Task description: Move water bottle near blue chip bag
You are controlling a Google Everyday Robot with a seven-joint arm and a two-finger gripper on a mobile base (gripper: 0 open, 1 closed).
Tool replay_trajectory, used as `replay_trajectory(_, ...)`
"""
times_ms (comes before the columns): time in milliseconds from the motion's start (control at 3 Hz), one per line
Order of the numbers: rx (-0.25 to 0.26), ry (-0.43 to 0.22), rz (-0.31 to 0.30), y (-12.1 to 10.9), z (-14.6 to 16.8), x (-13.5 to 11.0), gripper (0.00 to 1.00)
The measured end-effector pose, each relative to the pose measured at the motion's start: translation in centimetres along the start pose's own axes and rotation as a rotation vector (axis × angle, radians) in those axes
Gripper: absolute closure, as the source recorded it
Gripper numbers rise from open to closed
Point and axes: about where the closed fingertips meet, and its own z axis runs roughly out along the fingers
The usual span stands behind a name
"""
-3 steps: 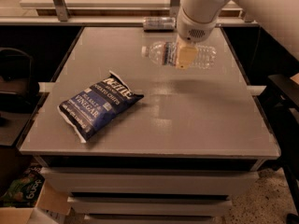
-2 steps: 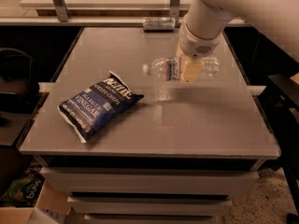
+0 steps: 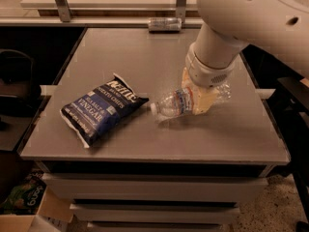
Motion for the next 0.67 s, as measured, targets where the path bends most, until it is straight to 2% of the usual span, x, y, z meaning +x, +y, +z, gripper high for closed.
replay_trajectory(333,-0.042,0.003,-0.090,2.6,0.0,-1.8,1.00)
replay_trajectory(667,-0.057,0.001,-0.148,3.6,-0.5,-4.3,1.00)
